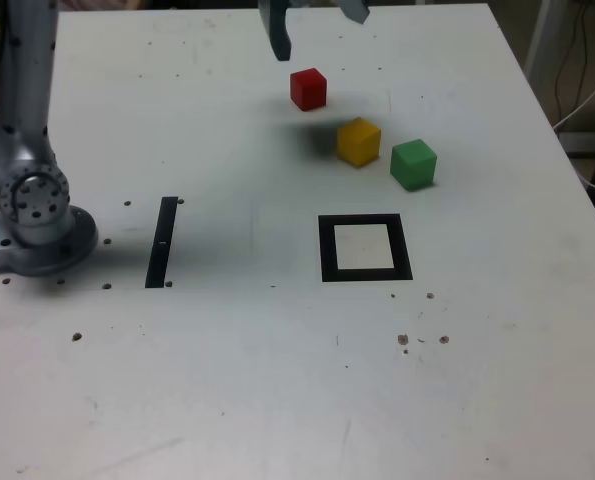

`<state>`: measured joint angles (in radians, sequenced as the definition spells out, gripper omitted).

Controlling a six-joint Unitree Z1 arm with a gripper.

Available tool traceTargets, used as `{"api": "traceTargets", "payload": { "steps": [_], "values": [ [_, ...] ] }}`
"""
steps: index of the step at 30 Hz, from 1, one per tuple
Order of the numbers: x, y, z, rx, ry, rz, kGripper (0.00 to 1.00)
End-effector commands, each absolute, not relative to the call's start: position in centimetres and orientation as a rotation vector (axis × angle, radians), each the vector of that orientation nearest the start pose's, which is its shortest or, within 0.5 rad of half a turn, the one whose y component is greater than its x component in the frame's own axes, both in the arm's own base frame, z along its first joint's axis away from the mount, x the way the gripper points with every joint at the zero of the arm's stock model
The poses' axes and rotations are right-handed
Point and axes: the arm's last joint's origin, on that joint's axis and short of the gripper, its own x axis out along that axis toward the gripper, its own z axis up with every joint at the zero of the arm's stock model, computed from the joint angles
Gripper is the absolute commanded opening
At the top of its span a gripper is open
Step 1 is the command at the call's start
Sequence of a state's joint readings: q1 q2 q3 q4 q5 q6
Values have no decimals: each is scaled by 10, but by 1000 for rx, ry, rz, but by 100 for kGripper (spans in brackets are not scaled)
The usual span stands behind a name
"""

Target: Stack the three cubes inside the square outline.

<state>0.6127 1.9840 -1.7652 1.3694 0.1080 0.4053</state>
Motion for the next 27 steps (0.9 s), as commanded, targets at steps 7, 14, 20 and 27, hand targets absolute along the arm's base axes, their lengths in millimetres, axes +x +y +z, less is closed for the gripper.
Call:
{"api": "traceTargets", "payload": {
  "steps": [7, 14, 20, 27],
  "values": [
    [300, 244, 295, -94, 1691, 239, 100],
    [309, 257, 272, -89, 1743, 203, 100],
    [318, 267, 252, -103, 1775, 186, 99],
    [322, 280, 235, -88, 1818, 184, 98]
  ]
}}
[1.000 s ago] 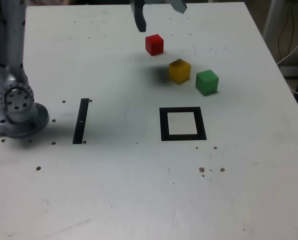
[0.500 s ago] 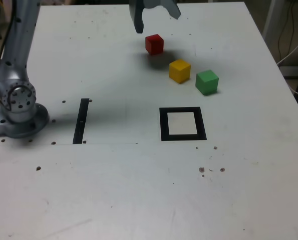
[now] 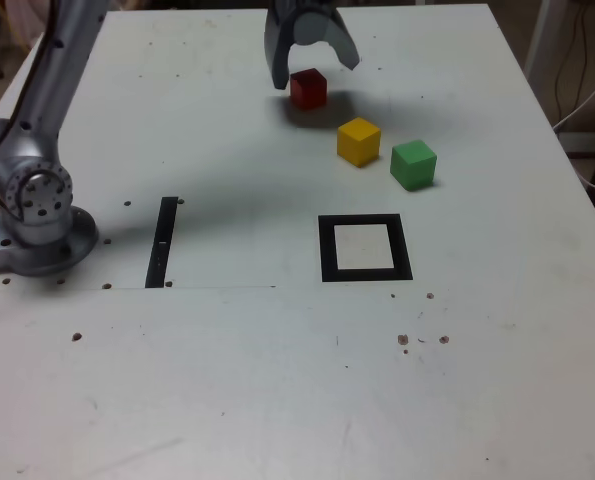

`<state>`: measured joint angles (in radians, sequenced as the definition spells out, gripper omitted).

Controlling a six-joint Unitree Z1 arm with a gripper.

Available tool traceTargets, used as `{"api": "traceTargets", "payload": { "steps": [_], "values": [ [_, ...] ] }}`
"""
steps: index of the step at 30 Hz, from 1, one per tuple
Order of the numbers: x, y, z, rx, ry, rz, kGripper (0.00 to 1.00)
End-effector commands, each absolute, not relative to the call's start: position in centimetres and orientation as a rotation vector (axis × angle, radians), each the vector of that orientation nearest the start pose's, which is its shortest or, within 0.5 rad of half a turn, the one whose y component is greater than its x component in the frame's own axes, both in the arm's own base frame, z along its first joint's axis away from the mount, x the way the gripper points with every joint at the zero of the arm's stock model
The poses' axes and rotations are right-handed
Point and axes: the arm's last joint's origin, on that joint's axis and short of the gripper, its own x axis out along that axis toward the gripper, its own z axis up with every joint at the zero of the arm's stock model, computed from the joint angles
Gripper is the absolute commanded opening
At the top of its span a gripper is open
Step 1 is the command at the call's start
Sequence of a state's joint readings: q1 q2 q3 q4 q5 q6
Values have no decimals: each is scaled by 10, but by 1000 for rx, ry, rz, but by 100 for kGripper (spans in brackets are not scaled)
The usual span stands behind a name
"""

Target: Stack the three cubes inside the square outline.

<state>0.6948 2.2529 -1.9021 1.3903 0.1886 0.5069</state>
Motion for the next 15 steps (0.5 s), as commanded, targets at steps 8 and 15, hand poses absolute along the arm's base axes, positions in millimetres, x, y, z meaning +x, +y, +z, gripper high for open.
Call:
{"api": "traceTargets", "payload": {
  "steps": [8, 15],
  "values": [
    [325, 282, 228, -101, 1823, 166, 95],
    [325, 281, 222, -120, 1821, 149, 88]
  ]
}}
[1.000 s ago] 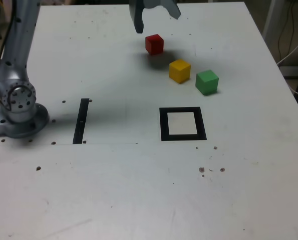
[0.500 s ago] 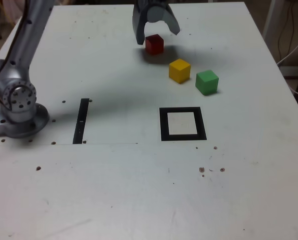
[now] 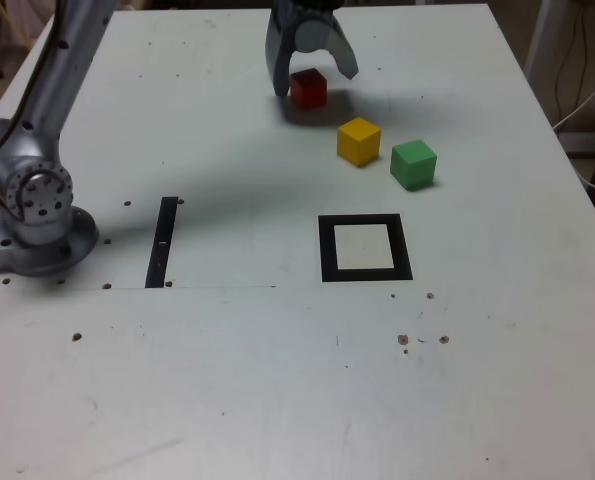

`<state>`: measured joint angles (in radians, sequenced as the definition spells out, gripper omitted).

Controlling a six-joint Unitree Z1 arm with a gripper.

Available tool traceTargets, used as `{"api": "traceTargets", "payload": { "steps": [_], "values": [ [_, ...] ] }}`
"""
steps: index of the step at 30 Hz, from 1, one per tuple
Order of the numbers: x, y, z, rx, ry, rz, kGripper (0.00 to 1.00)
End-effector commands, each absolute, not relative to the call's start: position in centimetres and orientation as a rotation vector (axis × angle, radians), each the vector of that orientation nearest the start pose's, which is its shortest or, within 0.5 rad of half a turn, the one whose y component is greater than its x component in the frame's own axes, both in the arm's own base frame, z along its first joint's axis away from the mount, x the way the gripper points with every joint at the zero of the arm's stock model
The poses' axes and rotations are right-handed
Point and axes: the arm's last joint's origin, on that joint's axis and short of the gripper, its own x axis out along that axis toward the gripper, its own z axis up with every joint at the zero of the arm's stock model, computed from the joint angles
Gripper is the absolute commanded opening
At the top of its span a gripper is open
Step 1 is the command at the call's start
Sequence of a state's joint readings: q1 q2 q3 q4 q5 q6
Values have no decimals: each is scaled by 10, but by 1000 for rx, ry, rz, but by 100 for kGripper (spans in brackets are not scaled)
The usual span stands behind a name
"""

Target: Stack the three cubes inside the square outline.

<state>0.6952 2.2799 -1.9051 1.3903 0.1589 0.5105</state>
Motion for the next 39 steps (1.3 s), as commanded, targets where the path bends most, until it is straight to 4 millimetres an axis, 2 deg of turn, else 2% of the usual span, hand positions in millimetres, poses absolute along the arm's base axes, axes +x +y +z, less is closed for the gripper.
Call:
{"api": "traceTargets", "payload": {
  "steps": [1, 15, 31, 39],
  "values": [
    [325, 282, 221, -120, 1820, 151, 87],
    [323, 286, 219, -109, 1796, 180, 63],
    [322, 283, 223, -102, 1773, 136, 60],
    [321, 281, 216, -111, 1767, 118, 46]
  ]
}}
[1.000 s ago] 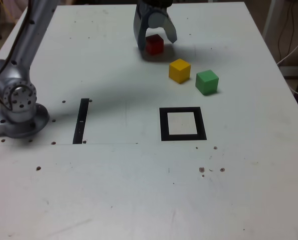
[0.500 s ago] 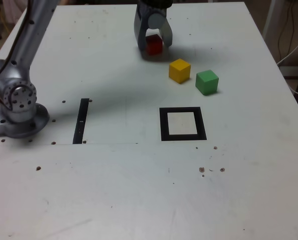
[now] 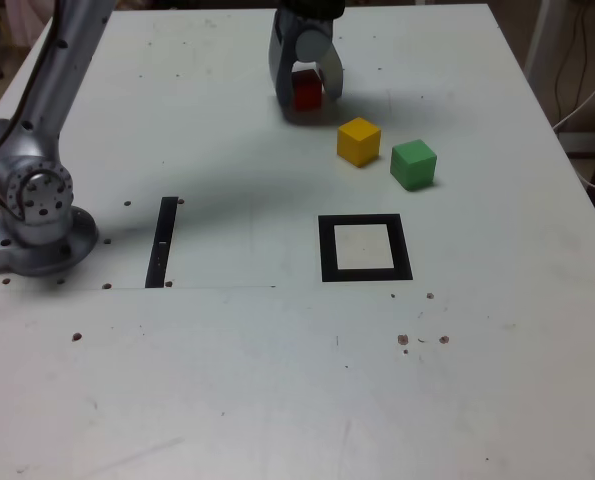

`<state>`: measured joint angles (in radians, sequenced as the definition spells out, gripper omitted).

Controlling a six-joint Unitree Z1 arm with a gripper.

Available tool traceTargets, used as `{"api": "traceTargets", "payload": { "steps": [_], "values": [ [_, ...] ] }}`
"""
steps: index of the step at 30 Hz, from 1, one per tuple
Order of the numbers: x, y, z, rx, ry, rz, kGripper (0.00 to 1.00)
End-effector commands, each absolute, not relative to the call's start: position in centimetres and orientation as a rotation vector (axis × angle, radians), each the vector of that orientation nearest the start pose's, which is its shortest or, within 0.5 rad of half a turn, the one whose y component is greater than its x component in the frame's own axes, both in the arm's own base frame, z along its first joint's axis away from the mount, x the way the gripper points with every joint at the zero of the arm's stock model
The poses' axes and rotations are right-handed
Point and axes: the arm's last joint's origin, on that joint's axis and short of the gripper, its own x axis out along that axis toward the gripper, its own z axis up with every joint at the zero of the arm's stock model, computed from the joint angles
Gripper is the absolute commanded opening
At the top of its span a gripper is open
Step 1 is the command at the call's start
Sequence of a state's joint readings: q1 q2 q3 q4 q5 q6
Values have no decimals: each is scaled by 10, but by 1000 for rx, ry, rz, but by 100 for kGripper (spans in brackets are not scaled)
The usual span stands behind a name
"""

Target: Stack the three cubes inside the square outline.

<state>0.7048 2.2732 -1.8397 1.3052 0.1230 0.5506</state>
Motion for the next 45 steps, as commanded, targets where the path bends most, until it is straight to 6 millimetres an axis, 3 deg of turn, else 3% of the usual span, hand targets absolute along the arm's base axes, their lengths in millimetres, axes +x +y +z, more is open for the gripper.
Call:
{"api": "traceTargets", "payload": {
  "steps": [1, 8, 16, 23, 34, 45],
  "values": [
    [321, 281, 215, -111, 1766, 118, 45],
    [320, 280, 221, -88, 1741, 143, 32],
    [318, 265, 247, -20, 1704, 158, 28],
    [323, 212, 287, 125, 1646, 121, 28],
    [303, 124, 287, 87, 1663, -48, 28],
    [306, 38, 286, 142, 1668, -73, 28]
  ]
}}
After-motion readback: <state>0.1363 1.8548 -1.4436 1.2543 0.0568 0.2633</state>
